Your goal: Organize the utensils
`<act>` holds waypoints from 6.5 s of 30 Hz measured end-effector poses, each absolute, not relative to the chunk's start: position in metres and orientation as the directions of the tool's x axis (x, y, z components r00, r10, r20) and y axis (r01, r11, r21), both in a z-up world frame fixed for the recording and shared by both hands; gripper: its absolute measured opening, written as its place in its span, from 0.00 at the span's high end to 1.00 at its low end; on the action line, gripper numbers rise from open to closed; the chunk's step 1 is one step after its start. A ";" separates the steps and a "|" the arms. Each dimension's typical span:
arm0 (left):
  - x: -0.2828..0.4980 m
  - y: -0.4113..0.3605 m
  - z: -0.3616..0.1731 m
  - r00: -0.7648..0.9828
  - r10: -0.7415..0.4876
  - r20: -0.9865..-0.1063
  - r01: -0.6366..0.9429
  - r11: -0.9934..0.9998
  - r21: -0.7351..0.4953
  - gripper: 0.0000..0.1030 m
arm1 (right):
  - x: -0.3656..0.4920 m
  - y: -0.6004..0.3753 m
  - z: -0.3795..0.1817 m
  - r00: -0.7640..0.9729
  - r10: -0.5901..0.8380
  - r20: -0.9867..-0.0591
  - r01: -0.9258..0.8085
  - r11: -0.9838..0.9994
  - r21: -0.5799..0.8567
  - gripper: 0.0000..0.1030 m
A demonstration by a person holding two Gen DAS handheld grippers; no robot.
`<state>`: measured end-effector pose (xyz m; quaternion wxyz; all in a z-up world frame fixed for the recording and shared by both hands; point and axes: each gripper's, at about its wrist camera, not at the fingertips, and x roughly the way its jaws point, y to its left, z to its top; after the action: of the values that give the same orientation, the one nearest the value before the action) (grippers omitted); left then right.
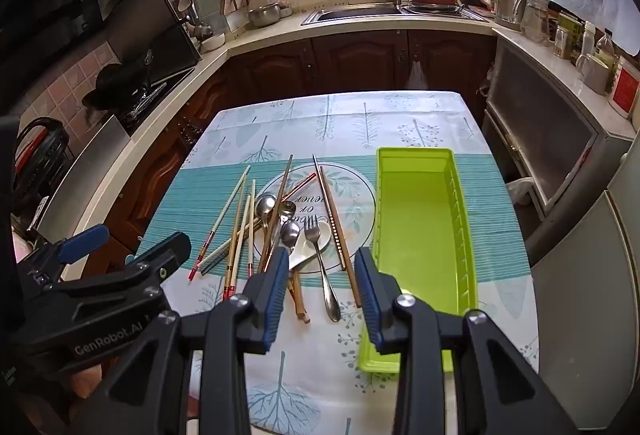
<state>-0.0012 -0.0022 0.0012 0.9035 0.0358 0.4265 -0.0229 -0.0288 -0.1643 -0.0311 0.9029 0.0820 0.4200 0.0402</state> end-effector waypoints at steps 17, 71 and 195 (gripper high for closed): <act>0.004 -0.005 -0.006 0.584 -0.070 -0.809 0.107 0.994 -0.009 0.19 | -0.026 -0.164 -0.032 0.637 0.174 -0.751 -0.022 0.978 0.208 0.65; -0.001 -0.001 -0.010 0.581 -0.040 -0.813 0.086 0.996 0.013 0.24 | -0.028 -0.149 -0.031 0.633 0.186 -0.751 -0.044 0.978 0.206 0.65; 0.182 0.161 -0.195 0.087 -0.181 -0.980 0.044 0.983 -0.178 0.97 | 0.195 0.018 -0.193 0.059 0.254 -0.965 -0.058 0.966 0.251 0.94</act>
<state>0.1818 0.1610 -0.1946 0.7356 -0.0509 0.6712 -0.0764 0.1954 0.0184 -0.1933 0.7240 0.0726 0.6775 0.1077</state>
